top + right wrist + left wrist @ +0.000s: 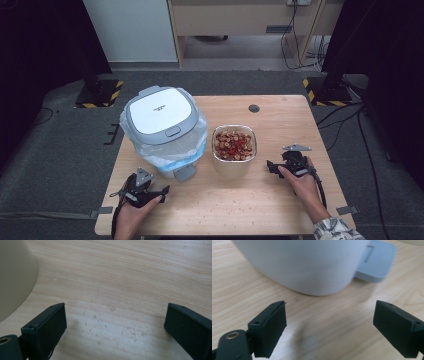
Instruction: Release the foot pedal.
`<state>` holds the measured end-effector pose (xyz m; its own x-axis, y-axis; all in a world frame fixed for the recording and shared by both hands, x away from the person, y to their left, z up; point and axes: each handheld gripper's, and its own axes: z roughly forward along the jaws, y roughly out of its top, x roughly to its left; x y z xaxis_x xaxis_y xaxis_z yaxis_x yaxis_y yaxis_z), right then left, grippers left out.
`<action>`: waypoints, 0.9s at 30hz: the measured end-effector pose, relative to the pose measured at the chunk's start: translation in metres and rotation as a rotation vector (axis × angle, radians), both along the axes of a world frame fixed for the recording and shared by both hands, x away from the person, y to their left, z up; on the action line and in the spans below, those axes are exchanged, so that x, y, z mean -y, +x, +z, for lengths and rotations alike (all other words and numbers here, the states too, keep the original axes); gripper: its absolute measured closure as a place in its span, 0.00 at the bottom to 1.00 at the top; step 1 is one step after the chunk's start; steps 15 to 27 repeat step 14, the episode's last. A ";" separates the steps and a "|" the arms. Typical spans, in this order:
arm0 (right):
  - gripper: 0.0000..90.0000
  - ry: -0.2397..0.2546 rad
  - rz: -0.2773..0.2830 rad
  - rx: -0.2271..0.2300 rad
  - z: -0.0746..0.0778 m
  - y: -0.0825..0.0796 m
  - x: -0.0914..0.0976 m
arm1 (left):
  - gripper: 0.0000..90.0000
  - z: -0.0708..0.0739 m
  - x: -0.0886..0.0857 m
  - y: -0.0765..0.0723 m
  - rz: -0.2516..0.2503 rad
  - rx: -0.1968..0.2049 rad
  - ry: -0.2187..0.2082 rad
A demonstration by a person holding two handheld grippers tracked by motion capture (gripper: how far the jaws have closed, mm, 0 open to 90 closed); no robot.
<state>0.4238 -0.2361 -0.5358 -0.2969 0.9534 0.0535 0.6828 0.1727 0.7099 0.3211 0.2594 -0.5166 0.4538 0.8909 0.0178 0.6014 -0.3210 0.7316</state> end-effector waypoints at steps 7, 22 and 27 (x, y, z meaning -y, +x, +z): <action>0.01 -0.058 -0.015 0.012 -0.004 0.004 -0.021 | 0.11 -0.003 -0.005 0.004 0.034 -0.007 0.003; 0.01 -0.056 -0.020 0.011 -0.004 0.003 -0.022 | 0.10 -0.005 -0.004 0.007 0.041 -0.013 0.008; 0.01 -0.056 -0.020 0.011 -0.004 0.003 -0.022 | 0.10 -0.005 -0.004 0.007 0.041 -0.013 0.008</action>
